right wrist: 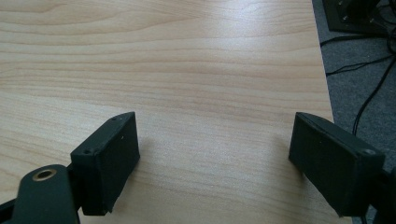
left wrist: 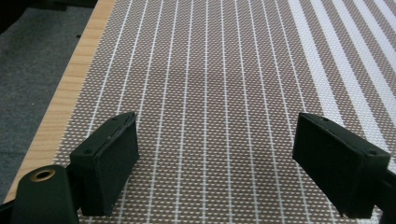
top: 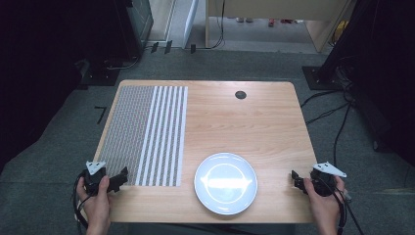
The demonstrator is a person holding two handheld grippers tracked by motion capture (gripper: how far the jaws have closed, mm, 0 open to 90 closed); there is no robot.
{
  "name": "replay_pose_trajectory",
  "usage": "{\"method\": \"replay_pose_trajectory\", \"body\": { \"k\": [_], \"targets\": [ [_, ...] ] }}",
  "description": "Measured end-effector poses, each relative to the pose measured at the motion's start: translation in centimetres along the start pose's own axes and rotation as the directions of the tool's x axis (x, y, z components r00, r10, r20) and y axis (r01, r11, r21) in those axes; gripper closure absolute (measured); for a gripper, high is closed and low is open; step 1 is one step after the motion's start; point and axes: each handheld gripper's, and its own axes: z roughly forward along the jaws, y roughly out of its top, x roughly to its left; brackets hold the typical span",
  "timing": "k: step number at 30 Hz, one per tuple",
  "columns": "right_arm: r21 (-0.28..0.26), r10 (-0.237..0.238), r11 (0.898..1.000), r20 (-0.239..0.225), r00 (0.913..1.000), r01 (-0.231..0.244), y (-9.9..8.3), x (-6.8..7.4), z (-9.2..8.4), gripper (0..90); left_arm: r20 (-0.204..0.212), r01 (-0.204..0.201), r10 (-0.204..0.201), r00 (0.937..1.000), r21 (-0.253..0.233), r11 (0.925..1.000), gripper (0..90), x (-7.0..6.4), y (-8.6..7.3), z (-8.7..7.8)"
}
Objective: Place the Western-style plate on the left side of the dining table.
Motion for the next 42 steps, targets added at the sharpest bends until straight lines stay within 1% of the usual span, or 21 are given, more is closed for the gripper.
{"method": "replay_pose_trajectory", "body": {
  "k": [4, 6, 10, 12, 13, 14, 15, 16, 19, 20, 21, 25, 27, 28, 29, 31, 32, 35, 38, 40, 42],
  "targets": [
    [0.001, 0.001, 1.000, 0.000, 1.0000, -0.001, 0.0, 0.0, 0.0, 15.3, 0.004, -0.015, 0.015, 0.9999, -0.012, 0.9998, 14.7, -0.8, 0.2, 0.1],
    [0.000, 0.001, 1.000, -0.001, 1.0000, -0.001, 0.0, 0.0, 0.0, 15.2, 0.012, -0.040, 0.040, 0.9991, -0.005, 0.9992, 14.7, -1.5, 0.6, 0.4],
    [0.000, 0.000, 1.000, 0.001, 1.0000, 0.000, 0.0, 0.0, 0.0, 15.2, 0.030, -0.040, 0.040, 0.9987, -0.006, 0.9992, 14.7, -2.1, 1.2, 0.2],
    [0.000, 0.001, 1.000, 0.001, 1.0000, -0.001, 0.0, 0.0, 0.0, 15.2, 0.041, -0.045, 0.045, 0.9981, -0.019, 0.9988, 14.7, -2.8, 1.7, 0.0],
    [0.001, 0.001, 1.000, 0.001, 1.0000, -0.001, 0.0, 0.0, 0.0, 15.2, 0.054, -0.042, 0.043, 0.9976, -0.021, 0.9989, 14.7, -3.4, 2.0, -0.2],
    [0.001, 0.001, 1.000, 0.001, 1.0000, -0.001, 0.0, 0.0, 0.0, 15.1, 0.108, -0.042, 0.044, 0.9932, -0.018, 0.9990, 14.7, -4.7, 2.6, -0.2],
    [0.001, 0.001, 1.000, 0.001, 1.0000, -0.001, 0.0, 0.0, 0.0, 15.1, 0.108, -0.042, 0.044, 0.9932, -0.018, 0.9990, 14.7, -4.7, 2.6, -0.2],
    [0.000, 0.000, 1.000, 0.002, 1.0000, 0.000, 0.0, 0.0, 0.0, 15.1, 0.118, -0.064, 0.066, 0.9908, -0.022, 0.9977, 14.7, -5.7, 3.0, -0.2],
    [0.000, 0.001, 1.000, 0.002, 1.0000, -0.001, 0.0, 0.0, 0.0, 15.0, 0.128, -0.089, 0.093, 0.9874, -0.037, 0.9954, 14.7, -7.5, 3.6, -0.1],
    [0.000, 0.001, 1.000, 0.002, 1.0000, -0.001, 0.0, 0.0, 0.0, 15.0, 0.115, -0.111, 0.116, 0.9865, -0.049, 0.9926, 14.7, -8.5, 4.0, 0.0],
    [0.000, 0.001, 1.000, 0.001, 1.0000, -0.001, 0.0, 0.0, 0.0, 15.0, 0.108, -0.116, 0.122, 0.9866, -0.060, 0.9914, 14.7, -8.9, 4.1, 0.1],
    [0.000, 0.000, 1.000, 0.002, 1.0000, 0.000, 0.0, 0.0, 0.0, 15.1, 0.078, -0.140, 0.146, 0.9862, -0.077, 0.9872, 14.7, -9.9, 4.2, 0.2],
    [0.000, 0.000, 1.000, 0.002, 1.0000, 0.000, 0.0, 0.0, 0.0, 15.0, 0.075, -0.129, 0.135, 0.9880, -0.079, 0.9884, 14.7, -10.4, 4.2, 0.4],
    [0.000, 0.000, 1.000, 0.002, 1.0000, 0.000, 0.0, 0.0, 0.0, 15.0, 0.082, -0.108, 0.114, 0.9900, -0.076, 0.9912, 14.7, -10.6, 4.2, 0.5],
    [0.000, 0.000, 1.000, 0.002, 1.0000, 0.000, 0.0, 0.0, 0.0, 15.0, 0.097, -0.070, 0.077, 0.9923, -0.075, 0.9947, 14.7, -11.2, 4.3, 0.6],
    [0.000, 0.000, 1.000, 0.002, 1.0000, 0.000, 0.0, 0.0, 0.0, 15.0, 0.103, -0.060, 0.068, 0.9923, -0.078, 0.9952, 14.7, -11.6, 4.3, 0.7],
    [0.000, 0.000, 1.000, 0.002, 1.0000, 0.000, 0.0, 0.0, 0.0, 15.0, 0.119, -0.052, 0.062, 0.9910, -0.083, 0.9952, 14.6, -12.1, 4.2, 0.8],
    [0.000, 0.000, 1.000, 0.003, 1.0000, 0.000, 0.0, 0.0, 0.0, 15.0, 0.136, -0.087, 0.098, 0.9859, -0.082, 0.9928, 14.7, -13.0, 3.7, 1.0],
    [0.001, 0.002, 1.000, 0.003, 1.0000, -0.002, 0.0, 0.0, 0.0, 15.0, 0.166, -0.092, 0.106, 0.9804, -0.091, 0.9916, 14.6, -13.5, 2.8, 1.1],
    [0.001, 0.004, 1.000, 0.005, 1.0000, -0.004, 0.0, 0.1, 0.0, 14.8, 0.171, -0.110, 0.123, 0.9776, -0.082, 0.9905, 14.6, -14.0, 2.1, 1.3],
    [0.001, 0.005, 1.000, 0.007, 1.0000, -0.005, 0.0, 0.1, 0.0, 14.6, 0.186, -0.142, 0.153, 0.9705, -0.072, 0.9872, 14.7, -14.3, 1.6, 1.4]
  ]
}}
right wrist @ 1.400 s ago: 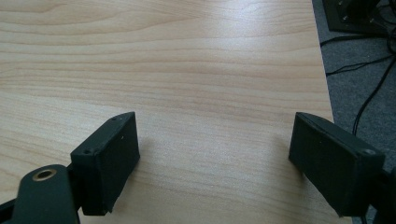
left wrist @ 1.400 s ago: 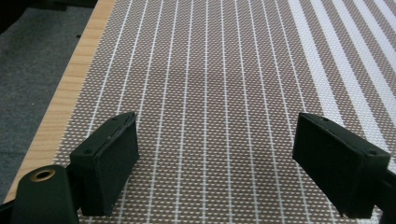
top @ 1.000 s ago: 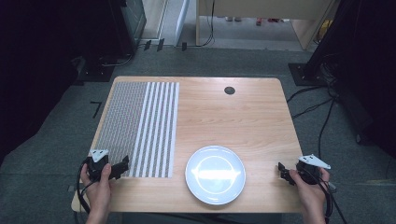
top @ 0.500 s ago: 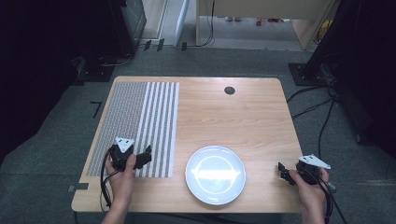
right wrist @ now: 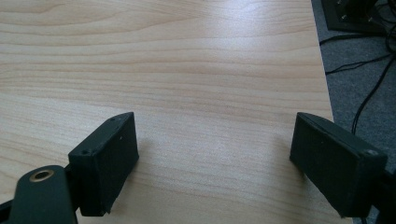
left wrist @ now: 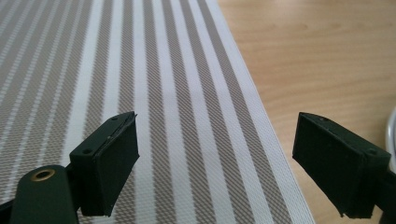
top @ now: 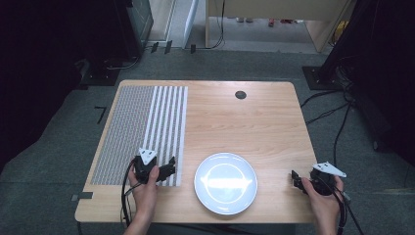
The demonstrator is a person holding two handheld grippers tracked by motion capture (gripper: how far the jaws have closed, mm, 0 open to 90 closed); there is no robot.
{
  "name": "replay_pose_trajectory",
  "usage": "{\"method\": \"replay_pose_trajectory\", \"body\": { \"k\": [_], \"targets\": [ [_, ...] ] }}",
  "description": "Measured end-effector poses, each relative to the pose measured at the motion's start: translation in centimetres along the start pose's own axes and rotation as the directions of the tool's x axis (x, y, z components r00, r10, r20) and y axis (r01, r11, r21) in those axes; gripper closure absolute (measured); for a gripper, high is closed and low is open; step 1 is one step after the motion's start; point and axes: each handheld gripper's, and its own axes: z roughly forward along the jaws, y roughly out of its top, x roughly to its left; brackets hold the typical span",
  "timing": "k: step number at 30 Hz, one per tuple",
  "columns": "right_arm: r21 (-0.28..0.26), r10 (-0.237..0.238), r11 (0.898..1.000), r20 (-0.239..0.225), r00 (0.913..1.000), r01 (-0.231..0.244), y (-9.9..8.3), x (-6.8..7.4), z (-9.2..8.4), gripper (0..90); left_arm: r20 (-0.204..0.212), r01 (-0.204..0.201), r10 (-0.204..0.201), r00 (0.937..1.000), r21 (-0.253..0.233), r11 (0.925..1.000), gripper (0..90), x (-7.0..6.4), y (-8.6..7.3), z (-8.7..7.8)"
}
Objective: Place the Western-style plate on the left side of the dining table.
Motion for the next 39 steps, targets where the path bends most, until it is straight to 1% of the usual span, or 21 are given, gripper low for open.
{"method": "replay_pose_trajectory", "body": {
  "k": [4, 6, 8, 9, 10, 14, 16, 17, 22, 24, 25, 26, 28, 29, 30, 31, 33, 34, 35, 38, 39],
  "targets": [
    [0.002, 0.032, 0.999, 0.036, 0.9988, -0.032, 0.1, 0.5, 0.2, 11.3, 0.031, -0.040, 0.040, 0.9987, 0.008, 0.9992, 14.3, -0.9, -0.6, 0.0],
    [0.010, 0.063, 0.998, 0.063, 0.9960, -0.064, 0.4, 1.1, 0.5, 7.3, 0.062, -0.026, 0.026, 0.9977, 0.003, 0.9997, 13.0, -1.1, -0.6, -0.1],
    [0.006, 0.081, 0.997, 0.084, 0.9931, -0.082, 0.5, 1.3, 0.7, 7.4, 0.096, -0.014, 0.014, 0.9953, -0.001, 0.9999, 12.4, -1.2, -0.5, -0.2],
    [0.005, 0.097, 0.995, 0.101, 0.9901, -0.098, 0.6, 1.5, 0.8, 9.0, 0.105, -0.011, 0.011, 0.9944, -0.002, 0.9999, 12.3, -1.2, -0.5, -0.3],
    [0.001, 0.112, 0.994, 0.114, 0.9872, -0.113, 0.8, 1.9, 0.6, 15.3, 0.123, -0.007, 0.007, 0.9924, -0.001, 1.0000, 12.3, -1.2, -0.5, -0.3],
    [-0.027, 0.138, 0.990, 0.103, 0.9851, -0.136, 1.0, 2.3, 0.3, 15.5, 0.143, -0.011, 0.010, 0.9896, 0.007, 0.9999, 12.3, -1.3, -0.6, -0.3],
    [-0.052, 0.121, 0.992, 0.095, 0.9880, -0.117, 1.2, 2.8, 0.1, 15.9, 0.153, -0.010, 0.009, 0.9882, 0.007, 0.9999, 12.3, -1.4, -0.6, -0.3],
    [-0.079, 0.112, 0.991, 0.071, 0.9912, -0.107, 1.4, 3.5, -0.2, 16.3, 0.159, -0.008, 0.007, 0.9873, 0.008, 0.9999, 12.3, -1.5, -0.5, -0.4],
    [-0.114, 0.095, 0.989, 0.038, 0.9947, -0.091, 1.7, 4.9, -0.7, 22.7, 0.192, -0.003, 0.001, 0.9814, 0.012, 0.9999, 12.3, -1.9, -0.4, -0.4],
    [-0.124, 0.092, 0.988, 0.007, 0.9957, -0.091, 1.8, 5.5, -0.8, 26.6, 0.214, 0.000, -0.003, 0.9769, 0.012, 0.9999, 12.3, -2.0, -0.4, -0.4],
    [-0.130, 0.090, 0.987, -0.031, 0.9955, -0.093, 1.9, 6.0, -1.0, 33.3, 0.225, 0.001, -0.004, 0.9744, 0.012, 0.9999, 12.3, -2.0, -0.4, -0.4],
    [-0.130, 0.090, 0.987, -0.031, 0.9955, -0.093, 1.9, 6.0, -1.0, 33.3, 0.236, 0.003, -0.005, 0.9718, 0.011, 0.9999, 12.3, -2.1, -0.4, -0.4],
    [-0.145, 0.092, 0.984, -0.080, 0.9926, -0.103, 2.0, 6.4, -1.1, 40.9, 0.232, -0.009, 0.005, 0.9726, 0.014, 0.9999, 13.8, -2.4, -0.3, -0.4],
    [-0.150, 0.102, 0.981, -0.131, 0.9861, -0.121, 2.1, 6.8, -1.3, 44.8, 0.225, -0.022, 0.018, 0.9742, 0.018, 0.9996, 19.2, -2.6, -0.3, -0.4],
    [-0.150, 0.102, 0.981, -0.131, 0.9861, -0.121, 2.1, 6.8, -1.3, 44.8, 0.220, -0.030, 0.026, 0.9752, 0.017, 0.9994, 19.2, -2.8, -0.3, -0.4],
    [-0.151, 0.109, 0.980, -0.154, 0.9821, -0.132, 2.1, 7.0, -1.4, 46.1, 0.220, -0.031, 0.028, 0.9752, 0.012, 0.9994, 22.9, -2.9, -0.3, -0.4],
    [-0.149, 0.105, 0.980, -0.180, 0.9781, -0.132, 2.2, 7.5, -1.5, 47.3, 0.249, -0.034, 0.030, 0.9680, 0.011, 0.9994, 27.1, -3.1, -0.3, -0.5],
    [-0.144, 0.075, 0.984, -0.199, 0.9771, -0.105, 2.2, 8.0, -1.5, 50.3, 0.266, -0.033, 0.029, 0.9636, 0.010, 0.9994, 32.7, -3.2, -0.4, -0.5],
    [-0.144, 0.075, 0.984, -0.199, 0.9771, -0.105, 2.2, 8.0, -1.5, 50.3, 0.281, -0.033, 0.029, 0.9593, 0.009, 0.9994, 32.7, -3.2, -0.4, -0.6],
    [-0.128, 0.042, 0.989, -0.251, 0.9669, -0.077, 2.2, 8.9, -1.3, 51.8, 0.326, -0.046, 0.043, 0.9442, 0.000, 0.9990, 40.4, -3.4, -0.4, -0.7],
    [-0.121, 0.037, 0.990, -0.262, 0.9644, -0.071, 2.1, 9.2, -1.3, 52.0, 0.330, -0.049, 0.046, 0.9428, 0.001, 0.9988, 41.3, -3.5, -0.5, -0.7]
  ]
}}
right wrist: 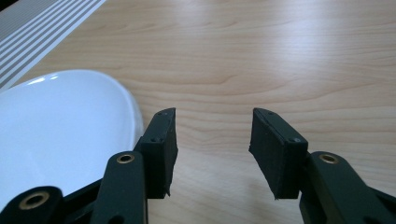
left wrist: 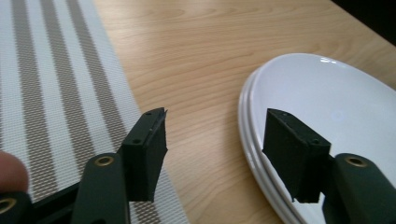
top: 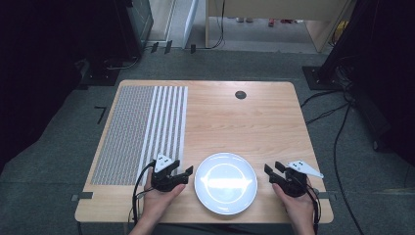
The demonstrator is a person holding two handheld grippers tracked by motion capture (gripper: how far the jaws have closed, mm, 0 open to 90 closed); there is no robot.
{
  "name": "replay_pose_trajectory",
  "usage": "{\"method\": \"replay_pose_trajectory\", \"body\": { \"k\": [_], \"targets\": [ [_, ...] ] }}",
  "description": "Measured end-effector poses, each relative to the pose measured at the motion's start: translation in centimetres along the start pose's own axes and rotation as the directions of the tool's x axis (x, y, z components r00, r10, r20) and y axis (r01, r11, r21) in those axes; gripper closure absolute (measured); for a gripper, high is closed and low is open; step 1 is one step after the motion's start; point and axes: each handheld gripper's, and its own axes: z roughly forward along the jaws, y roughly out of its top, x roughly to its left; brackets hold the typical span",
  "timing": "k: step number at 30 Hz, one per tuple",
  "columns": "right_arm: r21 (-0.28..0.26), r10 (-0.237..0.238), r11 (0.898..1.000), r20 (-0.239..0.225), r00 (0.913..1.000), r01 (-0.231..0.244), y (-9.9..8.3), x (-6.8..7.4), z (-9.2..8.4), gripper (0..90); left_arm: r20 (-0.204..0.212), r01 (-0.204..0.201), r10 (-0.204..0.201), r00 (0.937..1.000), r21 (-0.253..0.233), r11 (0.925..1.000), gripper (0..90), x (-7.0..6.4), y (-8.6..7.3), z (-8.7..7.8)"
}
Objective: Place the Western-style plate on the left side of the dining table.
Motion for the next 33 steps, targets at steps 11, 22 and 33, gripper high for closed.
{"method": "replay_pose_trajectory", "body": {
  "k": [11, 22, 33],
  "targets": [
    [0.043, 0.067, 0.997, -0.125, 0.9899, -0.062, 0.0, 0.9, -0.1, 70.0, 0.074, 0.010, -0.012, 0.9972, 0.025, 0.9996, 51.9, 0.2, -0.1, 0.1],
    [0.067, 0.059, 0.997, -0.161, 0.9851, -0.049, -0.3, 1.6, 0.0, 73.7, 0.133, -0.030, 0.023, 0.9908, 0.053, 0.9982, 65.7, -0.5, -0.4, 0.4],
    [0.133, 0.186, 0.978, -0.222, 0.9571, -0.159, -0.6, 1.5, 0.4, 81.0, 0.203, -0.038, 0.018, 0.9789, 0.092, 0.9951, 66.6, -0.6, -0.4, 0.7]
  ]
}}
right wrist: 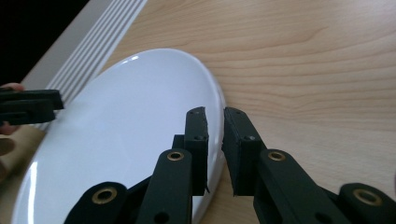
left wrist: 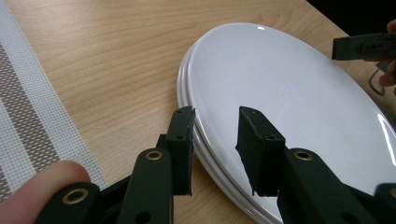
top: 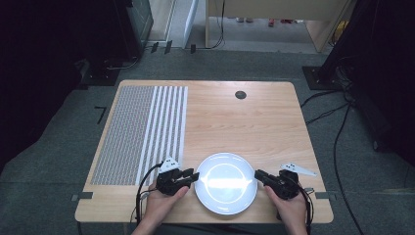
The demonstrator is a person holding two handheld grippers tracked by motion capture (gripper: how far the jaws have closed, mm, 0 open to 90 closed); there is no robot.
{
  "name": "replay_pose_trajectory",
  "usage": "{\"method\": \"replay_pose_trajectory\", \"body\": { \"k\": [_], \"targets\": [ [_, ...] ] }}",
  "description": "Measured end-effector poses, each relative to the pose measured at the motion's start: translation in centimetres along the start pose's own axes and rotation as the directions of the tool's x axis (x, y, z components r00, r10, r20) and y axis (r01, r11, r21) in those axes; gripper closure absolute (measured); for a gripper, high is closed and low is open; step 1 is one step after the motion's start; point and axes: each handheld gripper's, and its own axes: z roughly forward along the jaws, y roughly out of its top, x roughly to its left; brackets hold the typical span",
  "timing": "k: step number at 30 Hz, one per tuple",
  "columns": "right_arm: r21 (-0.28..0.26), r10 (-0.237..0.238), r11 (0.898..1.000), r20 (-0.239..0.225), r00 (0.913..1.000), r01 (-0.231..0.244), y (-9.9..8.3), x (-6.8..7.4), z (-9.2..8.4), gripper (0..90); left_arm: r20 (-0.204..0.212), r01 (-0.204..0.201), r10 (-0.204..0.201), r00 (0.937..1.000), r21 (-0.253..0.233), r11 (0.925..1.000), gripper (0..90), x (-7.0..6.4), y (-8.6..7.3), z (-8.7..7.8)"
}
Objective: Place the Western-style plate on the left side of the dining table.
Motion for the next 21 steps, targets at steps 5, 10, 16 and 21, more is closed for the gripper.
{"method": "replay_pose_trajectory", "body": {
  "k": [5, 10, 16, 21],
  "targets": [
    [-0.009, 0.001, 1.000, 0.037, 0.9993, 0.000, -0.08, 0.20, 0.10, 80.3, -0.006, 0.001, -0.001, 1.0000, 0.019, 0.9998, 64.2, 0.03, -0.06, 0.14],
    [0.017, 0.027, 0.999, 0.033, 0.9991, -0.028, -0.14, -0.09, 0.26, 82.0, -0.007, 0.002, -0.002, 1.0000, 0.045, 0.9990, 64.6, 0.10, -0.11, 0.35],
    [0.024, 0.026, 0.999, 0.032, 0.9992, -0.027, -0.22, 0.14, 0.46, 83.5, 0.002, -0.003, 0.002, 1.0000, 0.074, 0.9972, 67.9, -0.02, -0.20, 0.63],
    [0.024, 0.039, 0.999, 0.027, 0.9989, -0.039, -0.23, 0.10, 0.45, 85.1, 0.008, 0.003, -0.004, 1.0000, 0.077, 0.9970, 69.8, 0.08, -0.17, 0.54]
  ]
}}
